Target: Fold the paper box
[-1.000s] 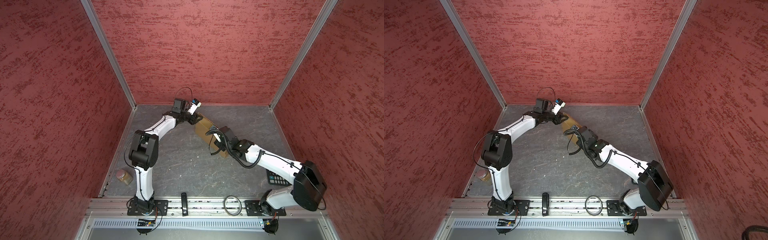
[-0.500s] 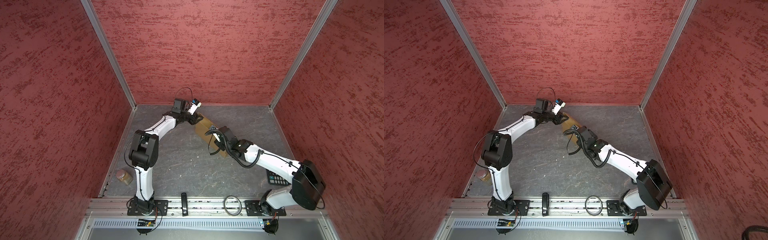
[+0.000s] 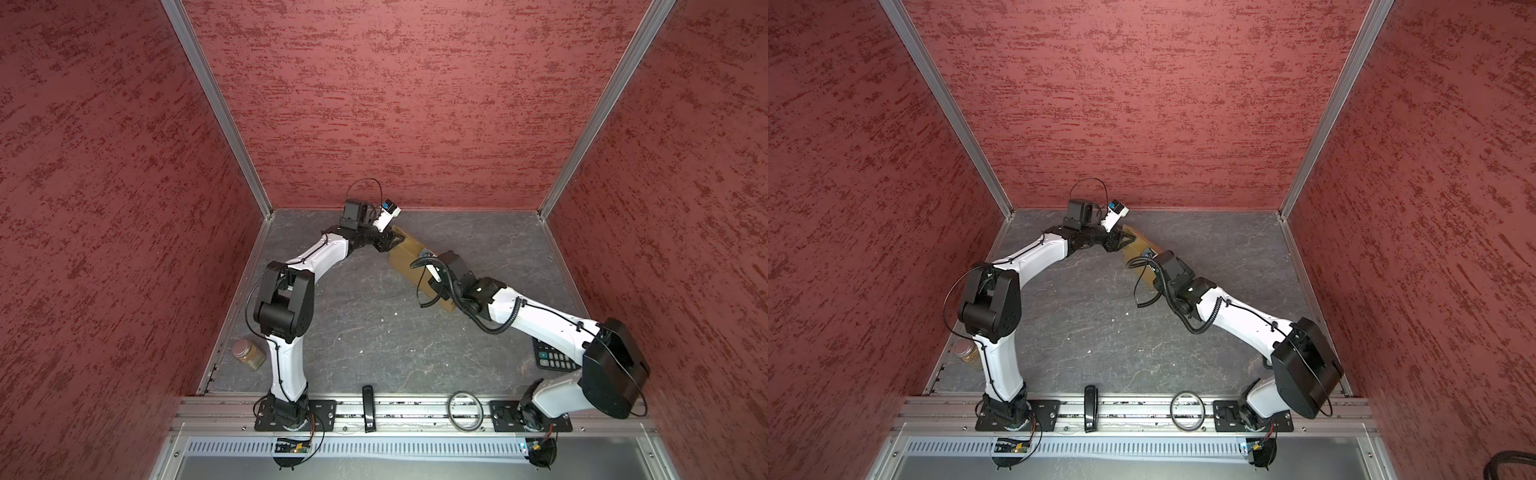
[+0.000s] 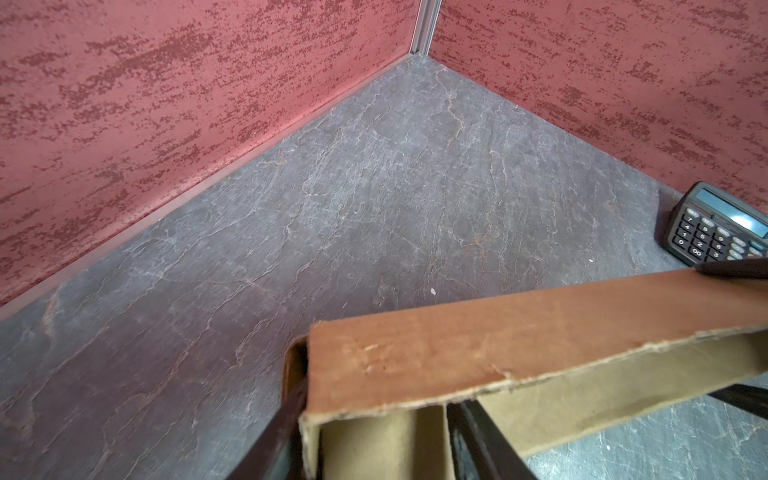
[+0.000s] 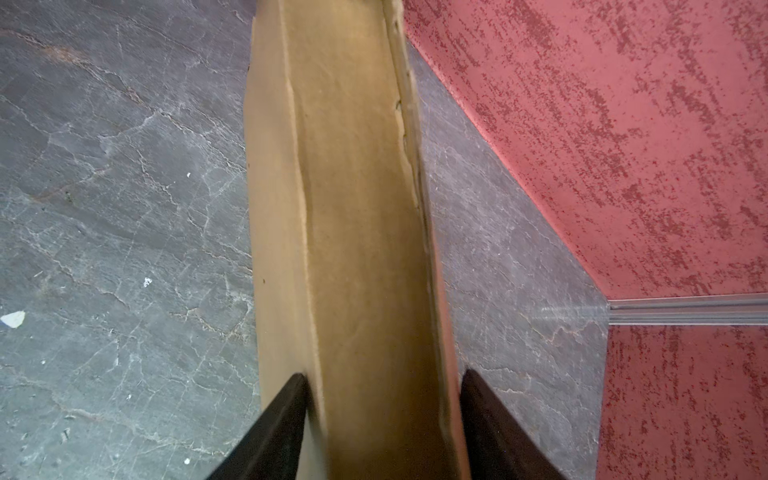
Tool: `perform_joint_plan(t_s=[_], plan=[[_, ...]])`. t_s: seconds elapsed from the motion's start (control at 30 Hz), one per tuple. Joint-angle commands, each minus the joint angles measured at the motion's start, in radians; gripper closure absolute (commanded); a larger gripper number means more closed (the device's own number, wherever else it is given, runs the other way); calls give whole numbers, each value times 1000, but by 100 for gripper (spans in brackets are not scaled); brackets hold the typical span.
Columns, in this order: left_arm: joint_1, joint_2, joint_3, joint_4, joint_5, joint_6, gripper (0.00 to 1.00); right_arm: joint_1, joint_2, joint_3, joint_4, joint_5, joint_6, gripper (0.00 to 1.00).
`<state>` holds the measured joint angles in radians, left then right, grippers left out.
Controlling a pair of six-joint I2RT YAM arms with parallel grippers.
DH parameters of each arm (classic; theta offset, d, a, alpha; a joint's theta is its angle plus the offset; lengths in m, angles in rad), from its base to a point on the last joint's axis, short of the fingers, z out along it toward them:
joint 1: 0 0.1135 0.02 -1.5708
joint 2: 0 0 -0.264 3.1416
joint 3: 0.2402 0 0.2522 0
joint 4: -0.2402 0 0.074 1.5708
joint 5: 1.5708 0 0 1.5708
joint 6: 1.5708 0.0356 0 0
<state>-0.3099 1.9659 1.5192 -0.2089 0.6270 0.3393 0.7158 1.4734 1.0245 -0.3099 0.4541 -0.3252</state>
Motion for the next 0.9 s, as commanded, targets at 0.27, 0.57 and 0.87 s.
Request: perform_joint_plan(t_s=[0.27,0.57,0.87], plan=[[25,23,-63,-153,-33,6,48,-19,40,29,-41,-23,41,43],[49,9,-63,-154,-38,10,46,-27,47,32,-50,-37,49,44],[57,-1,-63,-147,-53,15,43,-29,48,34,-53,-47,50,45]])
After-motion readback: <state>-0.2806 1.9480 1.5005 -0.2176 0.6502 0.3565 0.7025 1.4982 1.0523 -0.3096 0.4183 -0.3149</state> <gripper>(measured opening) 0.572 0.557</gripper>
